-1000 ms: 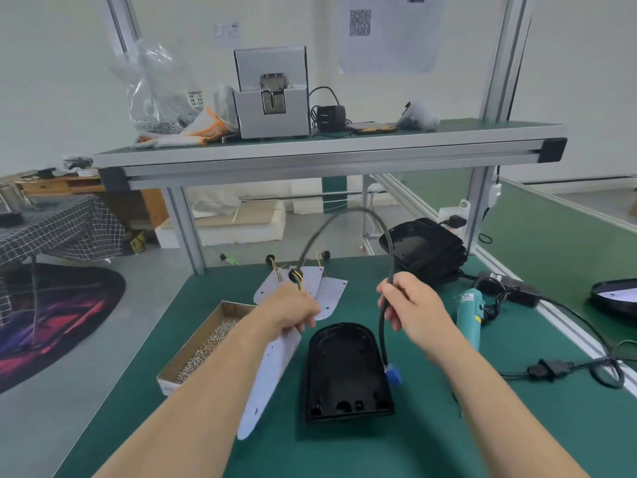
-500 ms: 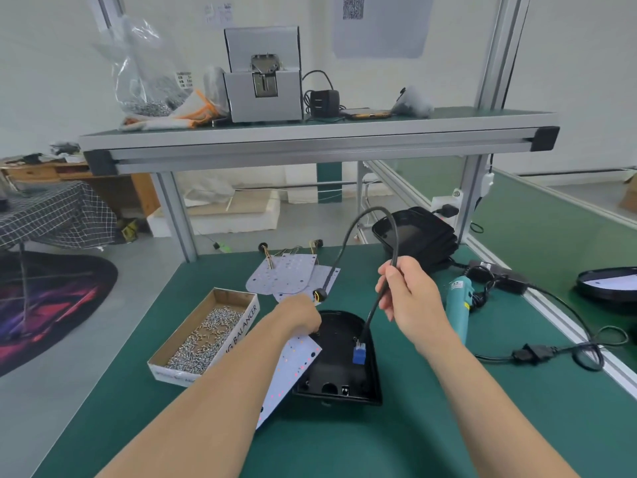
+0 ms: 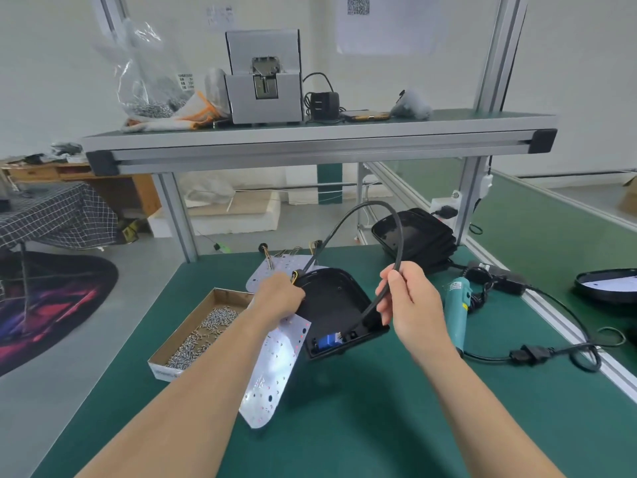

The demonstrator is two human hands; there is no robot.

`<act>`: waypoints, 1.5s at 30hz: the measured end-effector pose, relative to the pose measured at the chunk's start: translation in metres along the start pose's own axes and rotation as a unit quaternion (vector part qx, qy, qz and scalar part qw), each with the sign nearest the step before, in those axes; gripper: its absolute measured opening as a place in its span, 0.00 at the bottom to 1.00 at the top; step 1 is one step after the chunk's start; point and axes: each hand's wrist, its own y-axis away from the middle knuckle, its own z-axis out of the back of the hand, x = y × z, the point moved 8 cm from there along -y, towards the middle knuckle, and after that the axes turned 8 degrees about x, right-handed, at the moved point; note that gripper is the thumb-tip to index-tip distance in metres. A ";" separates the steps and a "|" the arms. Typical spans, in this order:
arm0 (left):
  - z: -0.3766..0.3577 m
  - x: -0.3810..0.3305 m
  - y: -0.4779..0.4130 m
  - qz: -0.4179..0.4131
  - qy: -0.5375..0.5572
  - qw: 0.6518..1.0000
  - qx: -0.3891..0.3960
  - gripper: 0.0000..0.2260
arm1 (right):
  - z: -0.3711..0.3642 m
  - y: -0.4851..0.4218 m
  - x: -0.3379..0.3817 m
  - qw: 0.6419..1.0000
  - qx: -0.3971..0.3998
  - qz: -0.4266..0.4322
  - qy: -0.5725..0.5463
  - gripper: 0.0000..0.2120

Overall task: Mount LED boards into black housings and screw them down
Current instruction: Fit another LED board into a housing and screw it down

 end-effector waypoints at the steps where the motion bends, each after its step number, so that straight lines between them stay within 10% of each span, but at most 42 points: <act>1: 0.004 0.000 0.001 -0.003 0.003 1.000 -0.013 0.07 | 0.004 0.000 0.004 1.000 -0.012 0.011 0.015 0.11; 20: 0.037 -0.028 0.020 -0.048 -0.007 0.989 -0.138 0.10 | 0.008 -0.002 0.046 0.988 -0.015 0.084 0.128 0.10; 25: 0.034 -0.032 0.023 -0.067 0.090 0.988 -0.103 0.08 | -0.034 0.014 0.051 0.914 0.126 0.239 0.301 0.04; 28: 0.037 -0.028 0.025 -0.078 0.161 0.981 -0.068 0.05 | -0.020 0.011 0.043 0.902 0.082 0.231 0.355 0.09; 32: 0.027 -0.029 0.027 -0.100 0.301 0.948 0.031 0.26 | 0.024 0.001 0.015 0.997 -0.049 0.046 -0.037 0.28; 35: 0.020 -0.022 0.028 -0.077 0.342 0.935 0.049 0.31 | -0.018 0.005 -0.014 0.979 0.137 -0.092 -0.123 0.32; 37: 0.013 -0.019 0.026 -0.070 0.347 0.934 0.054 0.31 | -0.042 0.013 -0.016 0.967 0.223 -0.061 -0.106 0.27; 41: 0.000 -0.020 0.030 -0.072 0.412 0.905 0.080 0.31 | -0.040 0.008 -0.044 0.987 0.146 -0.040 0.059 0.10; 45: 0.006 -0.031 0.034 -0.096 0.503 0.852 0.110 0.26 | -0.049 0.013 -0.086 0.903 0.233 -0.056 0.356 0.19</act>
